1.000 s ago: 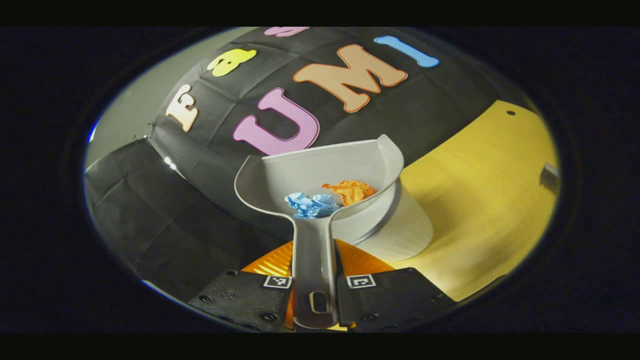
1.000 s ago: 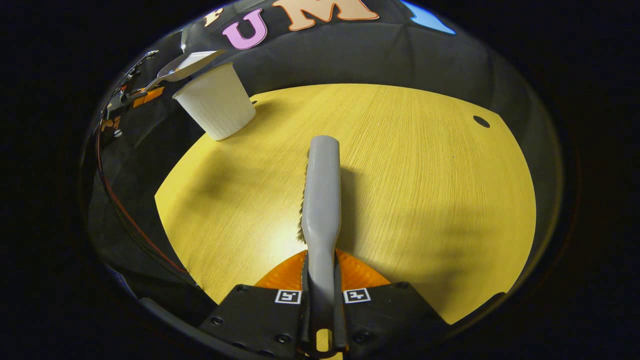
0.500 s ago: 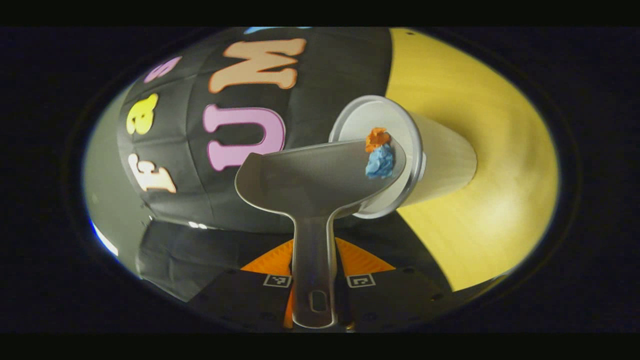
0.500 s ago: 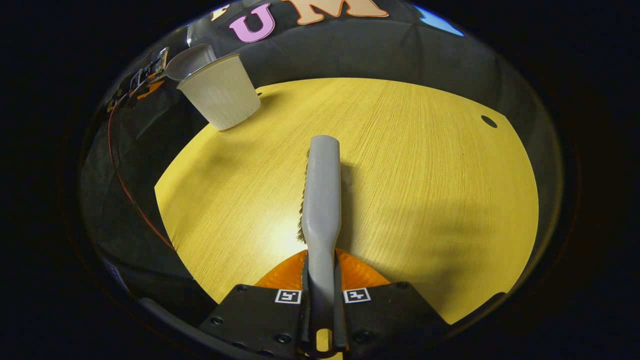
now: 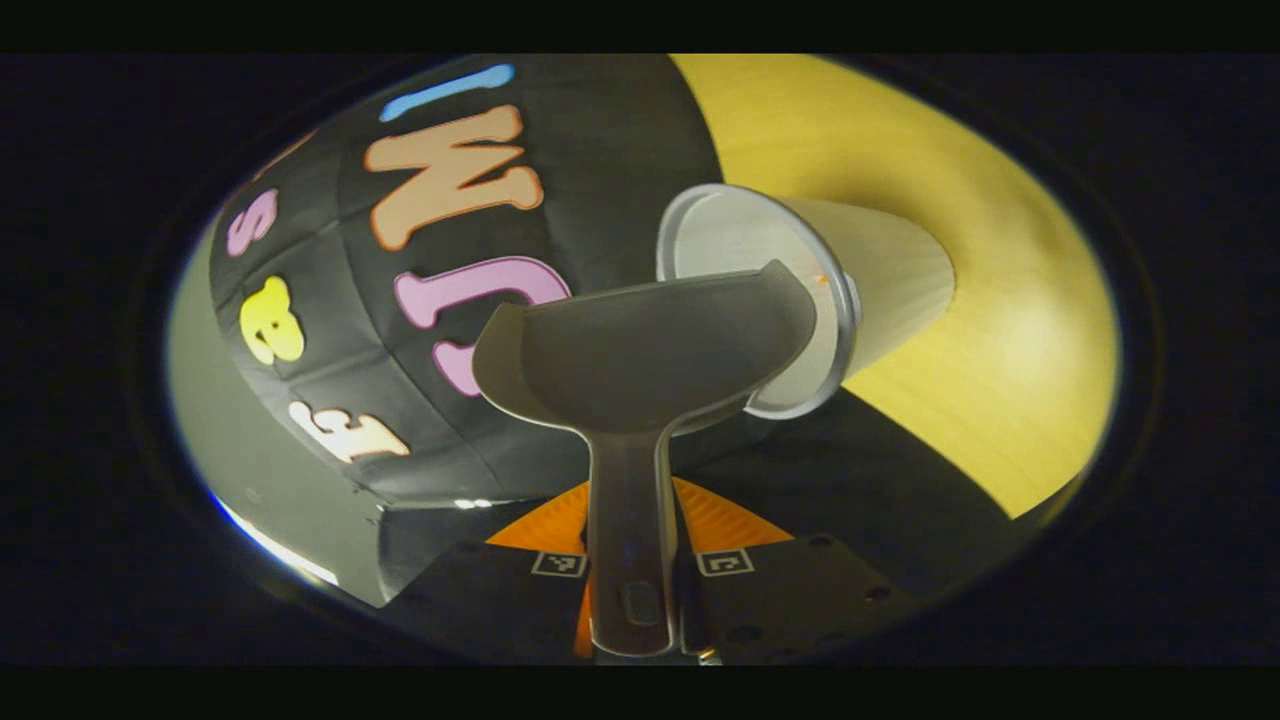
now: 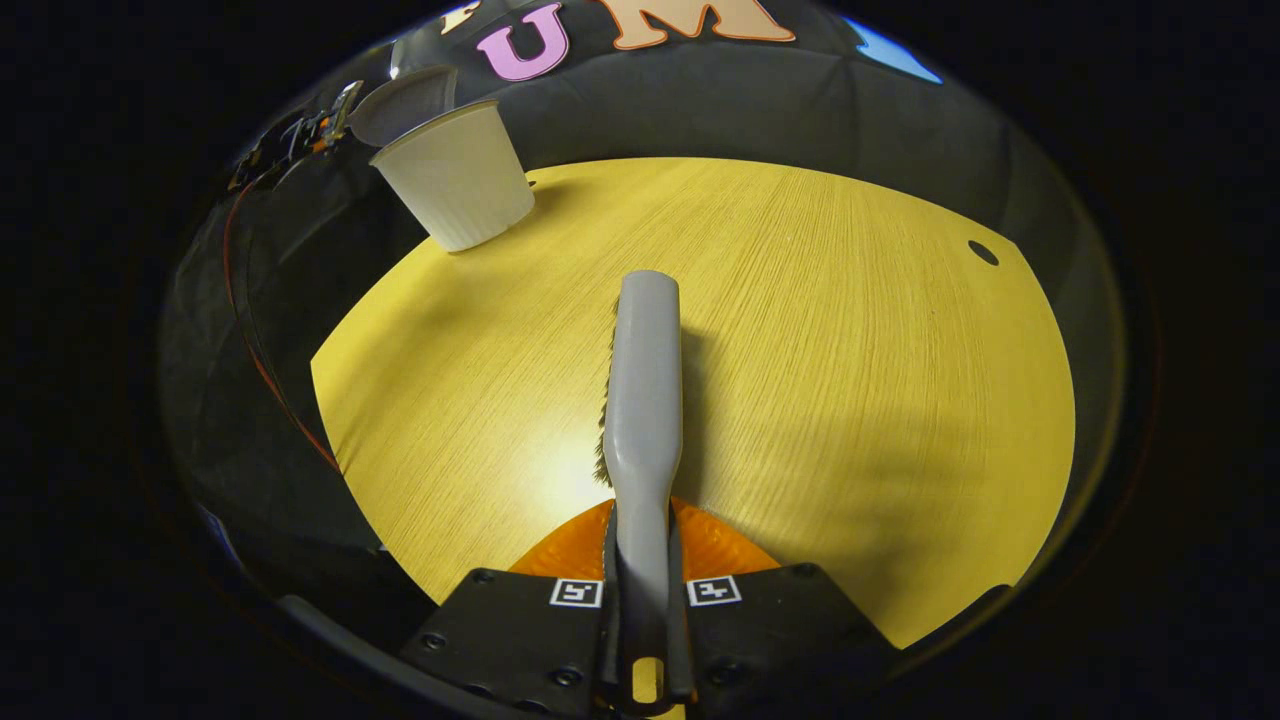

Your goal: Pick up the small broom and dustpan from the desktop, sweep the trash into the dustpan with the broom, and then empty the trash into the garbage bin.

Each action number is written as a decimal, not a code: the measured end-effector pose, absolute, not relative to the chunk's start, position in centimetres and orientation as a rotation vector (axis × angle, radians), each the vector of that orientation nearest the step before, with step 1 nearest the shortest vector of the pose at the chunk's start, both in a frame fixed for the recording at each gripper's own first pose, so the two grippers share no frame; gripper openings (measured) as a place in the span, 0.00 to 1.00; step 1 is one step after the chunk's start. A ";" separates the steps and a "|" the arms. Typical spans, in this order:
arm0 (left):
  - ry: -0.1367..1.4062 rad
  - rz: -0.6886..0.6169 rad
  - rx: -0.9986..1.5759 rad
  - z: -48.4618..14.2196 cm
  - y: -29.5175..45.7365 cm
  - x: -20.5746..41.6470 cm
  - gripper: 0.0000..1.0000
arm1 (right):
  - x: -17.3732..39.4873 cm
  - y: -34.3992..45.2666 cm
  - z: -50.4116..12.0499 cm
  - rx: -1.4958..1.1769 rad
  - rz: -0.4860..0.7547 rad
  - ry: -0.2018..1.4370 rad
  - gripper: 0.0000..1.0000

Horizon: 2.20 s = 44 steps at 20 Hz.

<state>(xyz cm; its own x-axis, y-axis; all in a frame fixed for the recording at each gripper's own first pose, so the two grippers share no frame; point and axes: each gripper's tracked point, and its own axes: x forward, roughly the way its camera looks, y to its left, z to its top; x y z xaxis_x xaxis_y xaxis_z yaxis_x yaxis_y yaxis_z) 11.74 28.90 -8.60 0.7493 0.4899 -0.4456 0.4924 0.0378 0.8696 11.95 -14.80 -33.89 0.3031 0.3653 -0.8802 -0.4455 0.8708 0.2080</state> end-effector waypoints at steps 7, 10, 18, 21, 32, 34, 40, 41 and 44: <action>0.670 0.087 0.965 -10.7 21.7 8.9 0.26 | 11.1 -16.4 -29.6 -0.045 0.504 1.071 0.15; 0.665 0.057 0.720 -12.9 17.7 7.2 0.27 | 9.5 -16.6 -28.9 -0.028 0.470 1.068 0.15; 0.695 -0.112 0.381 -20.4 4.4 1.2 0.24 | 8.5 -16.1 -26.3 -0.025 0.327 0.982 0.15; 0.776 -0.172 0.311 -24.4 1.3 -1.6 0.25 | 8.6 -15.9 -26.4 -0.050 0.278 0.962 0.15; 1.021 -0.190 0.272 -34.6 0.7 -7.2 0.26 | 8.4 -15.5 -26.5 -0.135 0.170 1.035 0.15; 1.066 -0.184 0.260 -35.9 1.0 -7.9 0.27 | 8.4 -15.6 -26.3 -0.158 0.159 1.056 0.15; 1.105 -0.177 0.279 -35.5 1.0 -8.0 0.27 | 8.4 -15.4 -25.7 -0.202 0.113 1.100 0.16; 1.095 -0.177 0.280 -35.6 0.9 -7.9 0.28 | 8.1 -15.5 -25.9 -0.204 0.110 1.108 0.16; 1.057 -0.158 0.280 -34.9 1.2 -7.4 0.31 | 8.2 -15.5 -25.2 -0.196 0.087 1.109 0.25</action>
<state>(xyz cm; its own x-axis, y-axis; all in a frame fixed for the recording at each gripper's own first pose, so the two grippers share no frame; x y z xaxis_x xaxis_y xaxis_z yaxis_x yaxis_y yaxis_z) -7.41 1.17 -34.94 0.4843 0.0061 -0.8749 0.2608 0.9535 0.1510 8.24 -15.46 -25.22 0.4440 -0.0281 -0.8956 -0.1673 0.9793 -0.1137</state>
